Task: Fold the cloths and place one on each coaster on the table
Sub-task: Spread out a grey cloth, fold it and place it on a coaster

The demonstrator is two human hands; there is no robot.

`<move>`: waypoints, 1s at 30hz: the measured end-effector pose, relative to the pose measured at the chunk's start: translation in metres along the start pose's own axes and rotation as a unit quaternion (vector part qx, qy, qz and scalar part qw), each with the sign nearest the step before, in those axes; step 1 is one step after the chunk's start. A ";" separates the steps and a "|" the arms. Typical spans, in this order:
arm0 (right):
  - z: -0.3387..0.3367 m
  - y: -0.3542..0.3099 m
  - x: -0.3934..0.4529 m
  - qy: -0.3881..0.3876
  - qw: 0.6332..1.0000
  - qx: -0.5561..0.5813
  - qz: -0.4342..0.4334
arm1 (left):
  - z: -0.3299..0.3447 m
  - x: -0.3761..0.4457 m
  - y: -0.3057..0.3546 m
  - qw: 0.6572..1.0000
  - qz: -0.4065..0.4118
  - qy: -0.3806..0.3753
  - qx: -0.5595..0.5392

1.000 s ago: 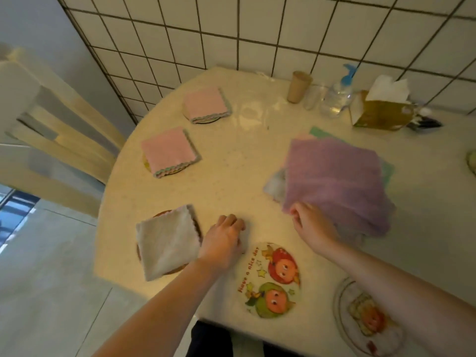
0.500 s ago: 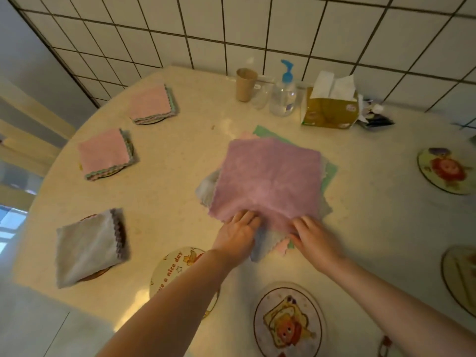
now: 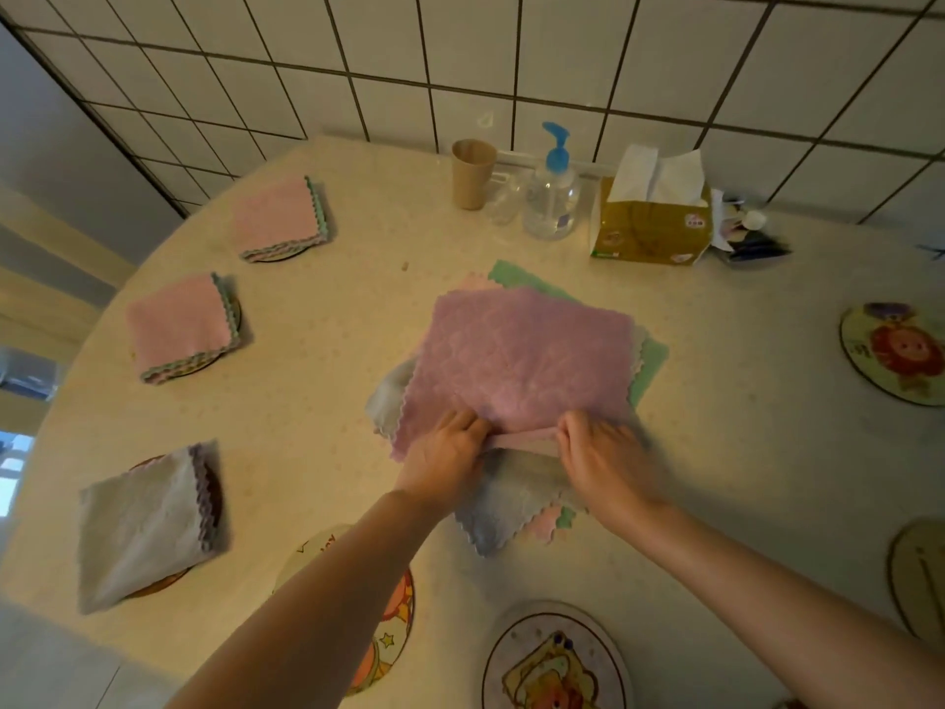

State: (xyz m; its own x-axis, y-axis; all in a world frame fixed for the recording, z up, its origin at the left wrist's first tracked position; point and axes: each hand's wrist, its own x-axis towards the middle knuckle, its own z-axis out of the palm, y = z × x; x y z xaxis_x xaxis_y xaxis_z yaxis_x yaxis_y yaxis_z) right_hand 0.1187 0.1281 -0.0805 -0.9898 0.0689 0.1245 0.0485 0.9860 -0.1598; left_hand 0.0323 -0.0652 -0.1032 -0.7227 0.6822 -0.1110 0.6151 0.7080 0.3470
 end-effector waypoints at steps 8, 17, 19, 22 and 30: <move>-0.013 0.032 0.030 -0.069 0.992 0.070 -0.076 | -0.037 0.005 -0.047 0.992 -0.111 0.061 0.013; -0.064 0.025 0.042 0.048 0.995 0.089 -0.008 | -0.109 0.014 -0.015 0.939 -0.103 0.274 -0.180; -0.078 0.013 0.035 0.087 0.992 0.087 -0.025 | -0.123 -0.001 -0.013 0.936 -0.058 0.310 -0.159; -0.083 -0.008 0.017 0.126 0.986 0.085 -0.061 | -0.133 -0.035 -0.020 0.936 -0.032 0.330 -0.115; -0.036 -0.082 -0.063 0.071 0.988 0.067 -0.117 | -0.080 -0.172 -0.054 0.974 -0.072 0.206 -0.065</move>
State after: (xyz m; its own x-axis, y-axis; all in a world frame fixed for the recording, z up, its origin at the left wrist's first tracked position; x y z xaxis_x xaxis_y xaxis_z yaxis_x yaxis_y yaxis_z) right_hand 0.1817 0.0488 -0.0402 -0.9427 -0.1283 0.3079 -0.2068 0.9491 -0.2377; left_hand 0.0983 -0.2352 -0.0281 -0.8804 0.4273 0.2058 0.4717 0.7437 0.4737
